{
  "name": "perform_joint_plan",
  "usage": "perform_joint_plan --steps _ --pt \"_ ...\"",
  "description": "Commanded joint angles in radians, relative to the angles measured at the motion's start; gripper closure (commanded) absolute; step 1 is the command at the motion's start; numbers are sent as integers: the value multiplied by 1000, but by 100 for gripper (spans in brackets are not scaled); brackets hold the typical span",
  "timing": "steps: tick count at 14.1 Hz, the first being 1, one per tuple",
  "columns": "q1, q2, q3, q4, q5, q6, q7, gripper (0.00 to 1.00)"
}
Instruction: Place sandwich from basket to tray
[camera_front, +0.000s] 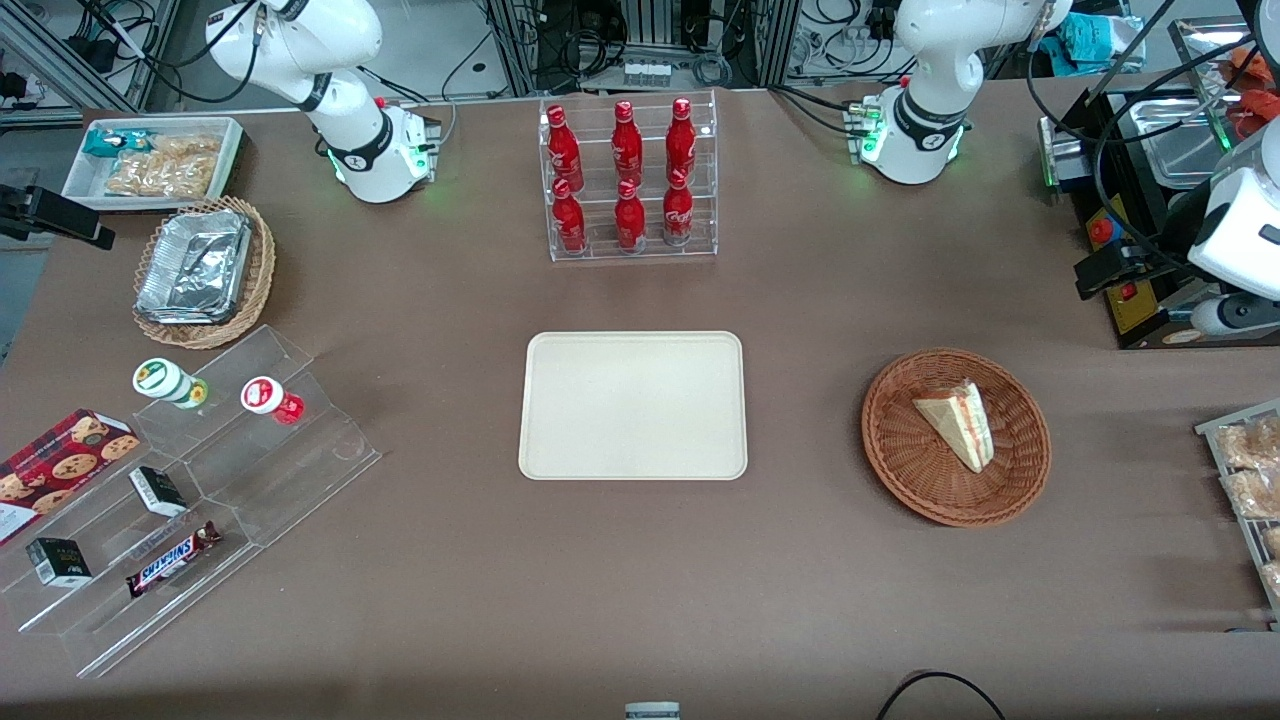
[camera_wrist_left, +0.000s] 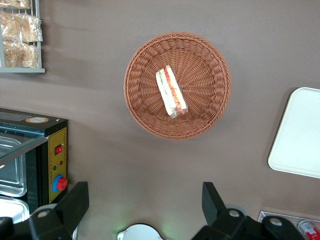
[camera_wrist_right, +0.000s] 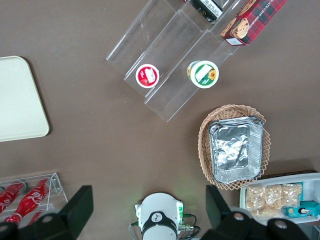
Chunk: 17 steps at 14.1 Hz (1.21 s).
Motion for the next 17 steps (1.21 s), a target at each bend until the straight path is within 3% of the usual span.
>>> perform_joint_plan --steps 1,9,17 --pt "9 -3 -6 -4 -14 2 -8 0" --pt "9 43 -5 -4 -9 1 -3 0" --pt "81 140 -6 -4 -18 -16 -15 0"
